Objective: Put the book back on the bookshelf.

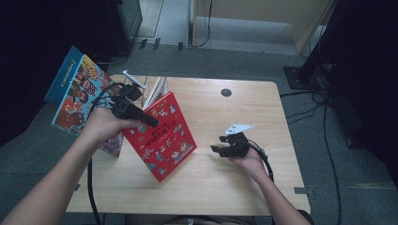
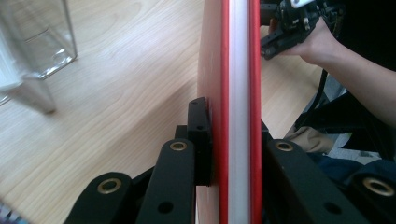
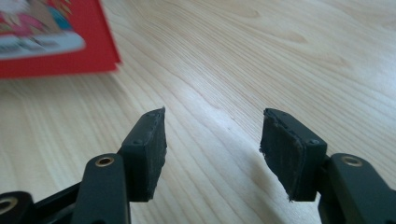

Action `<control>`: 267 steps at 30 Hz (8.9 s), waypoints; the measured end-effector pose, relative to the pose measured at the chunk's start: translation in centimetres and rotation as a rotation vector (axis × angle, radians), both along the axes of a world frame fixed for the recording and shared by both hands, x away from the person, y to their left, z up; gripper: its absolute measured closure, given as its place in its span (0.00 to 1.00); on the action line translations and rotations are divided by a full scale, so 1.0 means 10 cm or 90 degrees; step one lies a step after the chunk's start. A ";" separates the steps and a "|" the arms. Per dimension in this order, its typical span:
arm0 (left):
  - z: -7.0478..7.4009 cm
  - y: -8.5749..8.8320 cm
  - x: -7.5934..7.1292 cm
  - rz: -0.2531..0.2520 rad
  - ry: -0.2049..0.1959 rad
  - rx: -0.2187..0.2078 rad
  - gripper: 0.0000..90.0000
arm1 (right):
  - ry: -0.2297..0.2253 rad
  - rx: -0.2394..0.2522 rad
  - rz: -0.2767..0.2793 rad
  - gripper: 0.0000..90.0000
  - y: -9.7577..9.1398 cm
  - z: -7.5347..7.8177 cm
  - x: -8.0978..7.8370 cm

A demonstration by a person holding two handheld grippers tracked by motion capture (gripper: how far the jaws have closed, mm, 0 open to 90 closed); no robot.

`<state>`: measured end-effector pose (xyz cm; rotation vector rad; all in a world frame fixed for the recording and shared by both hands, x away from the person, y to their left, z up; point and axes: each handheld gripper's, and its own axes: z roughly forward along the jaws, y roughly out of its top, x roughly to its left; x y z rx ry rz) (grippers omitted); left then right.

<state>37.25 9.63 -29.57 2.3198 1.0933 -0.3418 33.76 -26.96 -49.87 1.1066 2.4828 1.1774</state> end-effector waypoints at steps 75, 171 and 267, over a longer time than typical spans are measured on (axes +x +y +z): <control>0.20 1.16 0.33 0.238 -0.003 0.114 0.89 | -0.069 -0.039 -0.032 0.42 0.10 -0.24 0.01; -0.05 1.12 1.30 0.378 -0.012 0.070 0.89 | -0.070 -0.039 -0.035 0.42 0.10 -0.24 0.00; -0.01 0.63 0.24 0.253 -0.150 0.010 0.47 | -0.067 -0.038 -0.026 0.39 0.10 -0.24 -0.01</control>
